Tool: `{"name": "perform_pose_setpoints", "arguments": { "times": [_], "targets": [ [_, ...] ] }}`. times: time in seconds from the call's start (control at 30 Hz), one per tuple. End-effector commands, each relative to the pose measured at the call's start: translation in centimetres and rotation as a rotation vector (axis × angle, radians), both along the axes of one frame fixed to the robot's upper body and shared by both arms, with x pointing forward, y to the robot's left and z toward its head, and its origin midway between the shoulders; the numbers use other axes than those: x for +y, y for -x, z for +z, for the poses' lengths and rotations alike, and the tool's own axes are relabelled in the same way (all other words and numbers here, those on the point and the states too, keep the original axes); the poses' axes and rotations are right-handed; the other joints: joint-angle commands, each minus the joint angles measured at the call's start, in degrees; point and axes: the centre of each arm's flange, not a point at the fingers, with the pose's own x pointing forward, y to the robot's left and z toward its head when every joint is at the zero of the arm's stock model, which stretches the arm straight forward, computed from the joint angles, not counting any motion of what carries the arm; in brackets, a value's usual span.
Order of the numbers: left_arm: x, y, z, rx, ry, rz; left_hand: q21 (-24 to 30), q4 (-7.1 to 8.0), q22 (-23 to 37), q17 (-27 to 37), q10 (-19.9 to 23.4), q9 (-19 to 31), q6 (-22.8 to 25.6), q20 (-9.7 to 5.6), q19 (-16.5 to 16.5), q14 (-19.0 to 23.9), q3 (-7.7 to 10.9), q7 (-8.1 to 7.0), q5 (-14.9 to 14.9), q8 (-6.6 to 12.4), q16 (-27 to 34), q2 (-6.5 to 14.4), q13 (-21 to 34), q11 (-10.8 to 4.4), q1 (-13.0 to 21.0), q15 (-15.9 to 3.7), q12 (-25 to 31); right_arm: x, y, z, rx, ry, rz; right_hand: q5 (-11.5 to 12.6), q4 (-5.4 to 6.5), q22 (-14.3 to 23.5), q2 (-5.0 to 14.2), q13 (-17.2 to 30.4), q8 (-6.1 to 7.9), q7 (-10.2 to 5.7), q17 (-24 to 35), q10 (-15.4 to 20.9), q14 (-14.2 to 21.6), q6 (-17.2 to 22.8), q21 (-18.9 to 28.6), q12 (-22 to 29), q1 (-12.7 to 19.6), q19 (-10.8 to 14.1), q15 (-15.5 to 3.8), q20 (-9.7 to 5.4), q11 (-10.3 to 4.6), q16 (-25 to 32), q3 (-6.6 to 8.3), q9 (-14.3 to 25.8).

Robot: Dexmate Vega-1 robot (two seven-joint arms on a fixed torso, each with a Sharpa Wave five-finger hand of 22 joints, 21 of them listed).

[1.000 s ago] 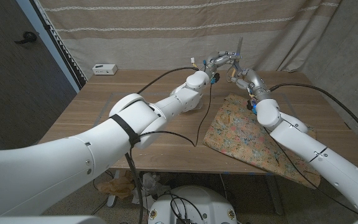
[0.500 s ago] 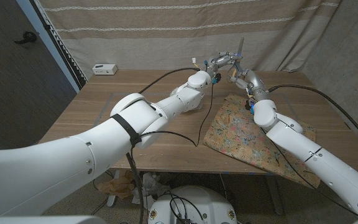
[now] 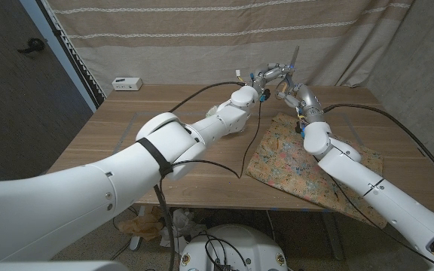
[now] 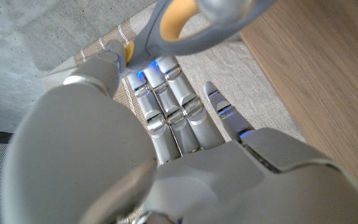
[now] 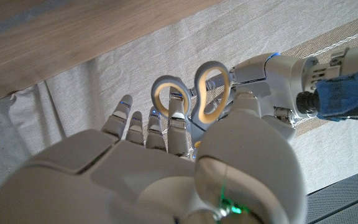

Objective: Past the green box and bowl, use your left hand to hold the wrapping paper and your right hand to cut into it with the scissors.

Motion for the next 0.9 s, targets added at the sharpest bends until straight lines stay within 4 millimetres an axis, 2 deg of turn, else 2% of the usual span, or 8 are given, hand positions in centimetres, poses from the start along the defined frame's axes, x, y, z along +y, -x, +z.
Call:
{"name": "perform_pose_setpoints", "arguments": {
  "times": [0.03,0.23,0.33,0.43,0.53,0.63,0.8,0.9],
  "targets": [
    [-0.96,0.27,-0.34,-0.008,-0.043,0.02,-0.2,0.26,0.21,0.12,-0.02,1.28,-0.01,-8.2,0.62,0.49,0.11,-0.14,0.25,0.32,0.56,8.35,0.09,-0.08,8.04,-0.31,0.24,0.37,0.01,-0.22,-0.046,-0.005,-0.054,0.24,-0.23,0.17,0.25,0.15,0.11,0.9,0.09,1.59,1.5,0.55,0.07,0.2,-0.73,1.42,0.12,0.21,0.09,0.07,-0.79,0.23],
    [-1.22,0.62,-0.51,-0.037,-0.039,0.028,-0.19,0.28,0.22,0.12,-0.04,1.35,0.02,-8.21,0.64,0.51,0.09,-0.17,0.28,0.39,0.54,8.38,0.04,-0.08,8.04,-0.31,0.22,0.3,-0.04,-0.4,-0.075,-0.026,-0.096,-1.23,-0.41,0.17,0.69,0.11,0.55,0.9,0.08,4.99,4.4,2.93,0.23,0.61,-0.95,3.9,0.12,0.21,0.11,0.16,-0.51,0.66],
    [-1.36,0.79,-0.64,-0.044,-0.031,0.024,-0.18,0.29,0.23,0.12,-0.07,1.38,0.01,-8.21,0.65,0.5,0.08,-0.14,0.29,0.41,0.52,8.38,0.0,-0.07,8.03,-0.31,0.19,0.25,-0.1,-0.48,-0.088,-0.042,-0.103,-1.86,-0.64,0.21,0.88,0.08,1.24,0.67,0.09,8.35,6.53,5.61,0.35,1.31,-0.69,5.44,0.05,0.21,0.03,0.32,-0.1,0.94],
    [-1.41,0.88,-0.72,-0.052,-0.03,0.023,-0.17,0.31,0.23,0.12,-0.08,1.42,-0.05,-8.22,0.66,0.52,0.07,-0.12,0.31,0.42,0.51,8.41,-0.06,-0.07,8.04,-0.31,0.17,0.13,-0.11,-0.6,-0.1,-0.065,-0.101,-2.07,-0.98,0.24,0.8,0.02,2.3,0.55,0.08,9.95,8.12,9.21,0.59,1.37,-0.03,7.39,0.03,0.24,0.06,0.34,0.22,1.1],
    [-1.41,0.93,-0.72,-0.055,-0.025,0.024,-0.16,0.31,0.24,0.12,-0.05,1.45,-0.18,-8.23,0.68,0.52,0.06,-0.14,0.32,0.4,0.49,8.43,-0.07,-0.06,8.04,-0.3,0.18,0.06,-0.11,-0.77,-0.111,-0.089,-0.1,-2.25,-1.21,0.25,0.61,-0.01,3.12,0.09,0.06,12.38,10.41,12.54,0.58,1.86,0.44,8.62,-0.09,0.27,-0.59,0.62,0.39,1.04],
    [-1.39,1.0,-0.65,-0.064,-0.025,0.028,-0.15,0.32,0.25,0.12,-0.01,1.48,-0.19,-8.24,0.7,0.54,0.06,-0.01,0.33,0.42,0.49,8.46,-0.07,-0.05,8.05,-0.31,0.21,0.05,-0.17,-0.87,-0.113,-0.082,-0.1,-2.32,-1.58,0.27,0.44,-0.04,3.06,-0.06,0.02,13.84,11.46,13.88,0.69,2.2,1.11,9.5,-0.09,0.25,-1.52,0.59,0.6,0.39],
    [-1.28,1.07,-0.54,-0.073,-0.015,0.032,-0.13,0.33,0.25,0.13,-0.02,1.51,-0.13,-8.24,0.73,0.56,0.05,0.09,0.35,0.48,0.48,8.48,-0.1,-0.05,8.06,-0.31,0.19,-0.04,-0.25,-1.0,-0.086,-0.075,-0.088,-2.19,-2.61,0.25,0.05,-0.05,2.75,0.2,-0.04,13.97,11.92,14.14,0.69,2.02,3.03,10.08,-0.23,0.24,-1.8,0.43,1.12,-0.17],
    [-1.12,0.98,-0.44,-0.068,-0.005,0.035,-0.12,0.34,0.26,0.13,-0.02,1.55,-0.13,-8.25,0.76,0.58,0.04,0.11,0.36,0.51,0.47,8.51,-0.12,-0.05,8.07,-0.31,0.2,-0.1,-0.35,-1.07,-0.068,-0.072,-0.076,-2.12,-2.84,0.27,-0.2,-0.05,1.03,0.55,0.0,11.92,10.6,11.86,0.44,0.92,4.13,10.07,-0.91,0.35,-2.49,-0.1,1.43,-1.09]
  ]
}}
